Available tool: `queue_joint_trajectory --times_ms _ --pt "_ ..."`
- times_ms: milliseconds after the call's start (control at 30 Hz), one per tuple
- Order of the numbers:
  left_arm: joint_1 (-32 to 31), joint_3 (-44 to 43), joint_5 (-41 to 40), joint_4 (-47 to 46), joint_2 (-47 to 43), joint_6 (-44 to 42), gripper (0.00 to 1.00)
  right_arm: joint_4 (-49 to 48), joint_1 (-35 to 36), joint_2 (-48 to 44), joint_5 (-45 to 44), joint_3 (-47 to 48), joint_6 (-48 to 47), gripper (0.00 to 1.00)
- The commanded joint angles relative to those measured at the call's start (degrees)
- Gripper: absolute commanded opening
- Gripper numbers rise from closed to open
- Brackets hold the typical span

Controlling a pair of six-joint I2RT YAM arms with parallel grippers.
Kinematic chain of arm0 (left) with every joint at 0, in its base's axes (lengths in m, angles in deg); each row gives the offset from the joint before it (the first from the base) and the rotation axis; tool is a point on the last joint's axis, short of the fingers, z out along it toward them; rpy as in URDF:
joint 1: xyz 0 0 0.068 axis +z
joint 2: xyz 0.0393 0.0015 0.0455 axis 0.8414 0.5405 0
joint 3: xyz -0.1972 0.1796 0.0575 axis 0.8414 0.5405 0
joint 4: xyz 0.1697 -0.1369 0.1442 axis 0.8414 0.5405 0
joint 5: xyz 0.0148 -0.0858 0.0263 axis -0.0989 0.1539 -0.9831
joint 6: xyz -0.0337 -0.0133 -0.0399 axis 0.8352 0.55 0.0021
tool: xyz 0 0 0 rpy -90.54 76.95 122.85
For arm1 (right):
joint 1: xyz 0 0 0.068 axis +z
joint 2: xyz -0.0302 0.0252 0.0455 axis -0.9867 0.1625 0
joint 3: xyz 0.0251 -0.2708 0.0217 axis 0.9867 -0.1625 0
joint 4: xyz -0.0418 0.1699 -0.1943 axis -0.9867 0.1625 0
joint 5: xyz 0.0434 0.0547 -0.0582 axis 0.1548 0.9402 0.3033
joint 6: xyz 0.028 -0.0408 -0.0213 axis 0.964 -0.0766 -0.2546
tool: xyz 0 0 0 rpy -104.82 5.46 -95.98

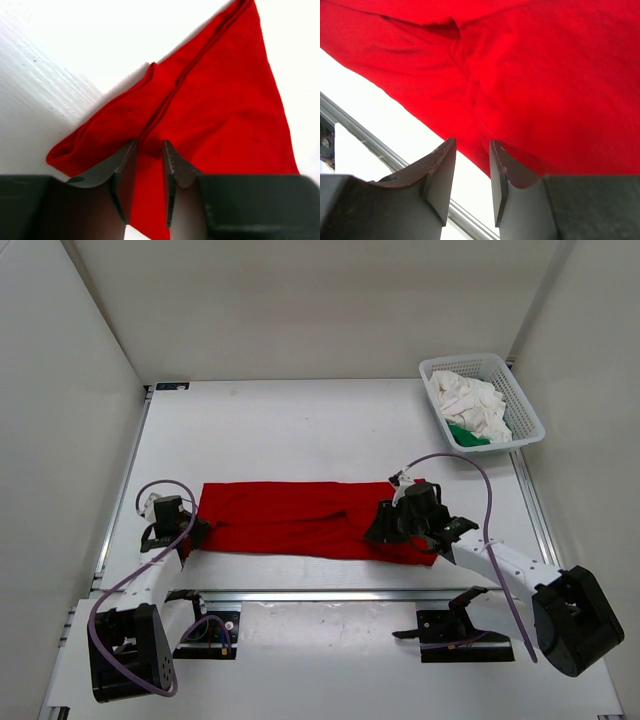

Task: Fold and stack the t-shirts
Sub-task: Fold the other side of the tshirt into a rectangle, then rotate the tshirt 90 degrees

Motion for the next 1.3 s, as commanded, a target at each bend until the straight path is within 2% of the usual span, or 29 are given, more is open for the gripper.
queue_joint_trajectory --times_ms 0,33,133,200,300,433,533,667,867,900,967,1067,1100,1133,1200,1267 --pt "-0.1 -1.5 1.3 -2.3 -0.2 1.4 0.35 -1.1 -0.7 -2.0 0.4 -1.1 -0.2 0.31" --pt "-0.1 -1.5 1.8 -2.4 -0.1 1.4 0.34 -1.3 -1.5 -2.8 -0.1 -1.1 0.1 0.32" --pt "-0.2 -1.5 1.7 -3.3 0.0 1.6 0.19 -0.3 -4.3 -4.4 -1.3 -1.0 0.0 0.31" --pt "-0.1 -2.3 1.6 -4.4 0.2 1.4 0.09 1.2 -9.2 -5.3 -3.6 -0.8 0.6 0.32" --pt "0.5 -6.1 1.8 -3.7 1.3 0.1 0.00 0.0 -17.0 -6.3 -3.3 0.1 1.1 0.32" --pt "0.6 -11.9 -0.9 -3.6 2.9 -2.4 0.00 -1.5 -24.8 -3.9 -4.1 1.0 1.3 0.33" --pt "2.1 -13.3 -2.6 -4.0 4.8 -3.9 0.00 -6.9 -29.4 -1.2 -2.6 -0.4 2.6 0.33" --pt "2.0 -12.1 0.4 -3.2 6.5 -4.9 0.00 -8.3 -28.6 1.3 -0.5 -0.7 2.8 0.34" --pt "1.9 -10.9 -8.6 -1.1 4.3 -9.1 0.00 -6.5 -24.7 -3.6 -3.6 -3.4 3.4 0.35" --pt "1.7 -9.9 -8.4 -1.3 4.0 -9.2 0.01 -5.9 -24.1 -4.2 -3.4 -4.1 3.4 0.35" --pt "2.2 -8.0 -7.3 -2.6 3.8 -7.8 0.11 -5.7 -22.4 -5.2 -4.2 -5.6 4.0 0.34" --pt "3.7 -6.6 -4.7 -3.6 5.7 -6.5 0.18 -3.6 -19.2 -6.0 -6.1 -7.1 4.1 0.33" --pt "4.5 -7.2 -4.0 -2.9 6.8 -5.9 0.26 -3.3 -18.1 -6.9 -6.5 -6.9 3.7 0.32" --pt "5.0 -7.5 -2.3 -2.7 7.1 -5.2 0.28 -2.9 -17.8 -7.4 -6.6 -6.7 3.5 0.30" --pt "4.9 -7.9 -2.0 -3.4 5.5 -4.7 0.51 -1.7 -16.1 -6.3 -6.6 -5.6 2.8 0.24" --pt "3.6 -9.2 -3.8 -3.8 1.3 -4.7 0.63 -0.9 -14.2 -4.6 -7.2 -2.9 1.4 0.14"
